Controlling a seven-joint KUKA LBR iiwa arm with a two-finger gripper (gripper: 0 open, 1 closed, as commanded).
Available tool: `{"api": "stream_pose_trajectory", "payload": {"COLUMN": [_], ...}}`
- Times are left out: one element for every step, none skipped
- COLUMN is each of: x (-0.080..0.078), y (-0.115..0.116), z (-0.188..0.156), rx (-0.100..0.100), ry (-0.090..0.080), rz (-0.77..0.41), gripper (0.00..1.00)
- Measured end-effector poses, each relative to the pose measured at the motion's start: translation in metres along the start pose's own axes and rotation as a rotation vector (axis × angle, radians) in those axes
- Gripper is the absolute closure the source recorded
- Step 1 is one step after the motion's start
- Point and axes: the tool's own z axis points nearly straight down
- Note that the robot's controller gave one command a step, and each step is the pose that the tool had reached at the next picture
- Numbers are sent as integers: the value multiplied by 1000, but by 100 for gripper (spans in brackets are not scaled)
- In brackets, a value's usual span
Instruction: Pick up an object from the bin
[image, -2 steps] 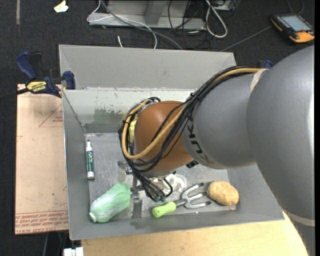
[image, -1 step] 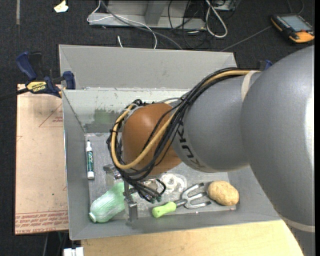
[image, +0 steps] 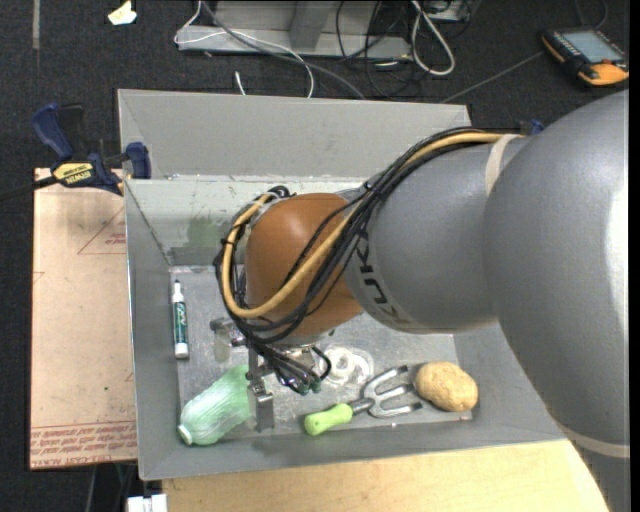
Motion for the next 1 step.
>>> {"api": "stream_pose_trajectory", "payload": {"x": [-3], "y": [8], "z": [69], "rx": [1], "ry": [-14], "rz": [-53], "gripper": [0]}}
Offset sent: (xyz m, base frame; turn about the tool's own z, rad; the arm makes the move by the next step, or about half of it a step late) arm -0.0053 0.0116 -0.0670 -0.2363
